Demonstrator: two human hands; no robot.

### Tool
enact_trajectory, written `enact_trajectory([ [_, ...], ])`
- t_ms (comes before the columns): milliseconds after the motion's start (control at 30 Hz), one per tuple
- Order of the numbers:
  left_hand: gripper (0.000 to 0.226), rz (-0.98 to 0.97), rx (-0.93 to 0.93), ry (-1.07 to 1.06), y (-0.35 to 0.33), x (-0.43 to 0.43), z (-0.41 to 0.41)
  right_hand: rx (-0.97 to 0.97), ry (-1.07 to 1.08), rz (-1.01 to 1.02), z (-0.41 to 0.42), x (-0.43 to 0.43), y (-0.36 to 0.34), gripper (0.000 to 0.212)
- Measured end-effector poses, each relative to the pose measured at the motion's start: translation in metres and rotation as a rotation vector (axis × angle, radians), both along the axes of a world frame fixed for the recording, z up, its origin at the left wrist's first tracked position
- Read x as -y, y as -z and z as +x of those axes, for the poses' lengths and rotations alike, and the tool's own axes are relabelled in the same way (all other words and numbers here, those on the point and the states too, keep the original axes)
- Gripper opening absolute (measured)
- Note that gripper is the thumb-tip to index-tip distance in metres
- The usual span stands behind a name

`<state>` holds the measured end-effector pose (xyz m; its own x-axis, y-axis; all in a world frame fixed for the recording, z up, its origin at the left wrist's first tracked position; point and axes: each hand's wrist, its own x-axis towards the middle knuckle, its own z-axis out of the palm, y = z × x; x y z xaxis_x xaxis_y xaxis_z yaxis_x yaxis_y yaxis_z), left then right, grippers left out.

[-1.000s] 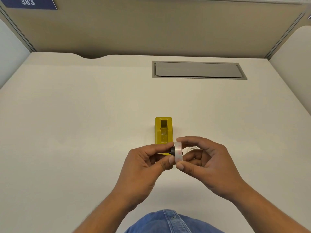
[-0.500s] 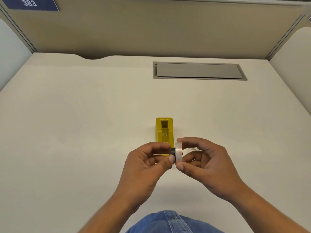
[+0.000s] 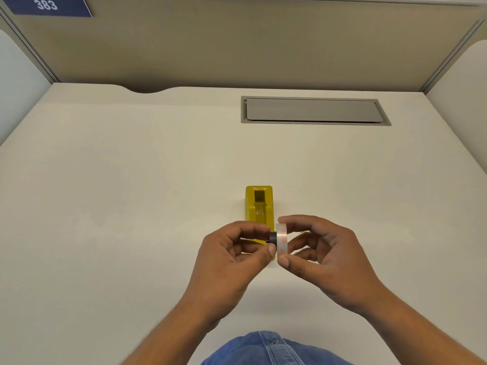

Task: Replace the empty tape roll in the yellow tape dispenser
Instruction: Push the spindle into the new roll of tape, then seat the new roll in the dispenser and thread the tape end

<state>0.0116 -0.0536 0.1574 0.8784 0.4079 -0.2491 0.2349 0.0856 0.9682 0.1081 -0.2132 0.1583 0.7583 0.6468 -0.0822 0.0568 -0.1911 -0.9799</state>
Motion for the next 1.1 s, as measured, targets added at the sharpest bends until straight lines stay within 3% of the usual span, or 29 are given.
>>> enact_trajectory([
  [233,0.026,0.164,-0.039,0.115,0.003,-0.015,0.014,-0.005,-0.073,-0.061,0.017,-0.005,0.007,0.049],
  [467,0.027,0.343,-0.064,0.178,0.013,-0.037,0.043,0.178,-0.108,-0.144,0.046,-0.026,0.016,0.044],
  [667,0.031,0.309,-0.084,0.144,0.028,-0.044,0.064,0.275,-0.127,-0.231,0.07,-0.04,0.033,0.046],
  [900,0.033,0.189,-0.135,0.115,0.047,-0.049,0.073,0.268,-0.15,-0.268,0.084,-0.05,0.052,0.049],
  [1100,0.033,0.197,-0.144,0.067,0.06,-0.054,0.077,0.248,-0.151,-0.289,0.091,-0.054,0.059,0.05],
])
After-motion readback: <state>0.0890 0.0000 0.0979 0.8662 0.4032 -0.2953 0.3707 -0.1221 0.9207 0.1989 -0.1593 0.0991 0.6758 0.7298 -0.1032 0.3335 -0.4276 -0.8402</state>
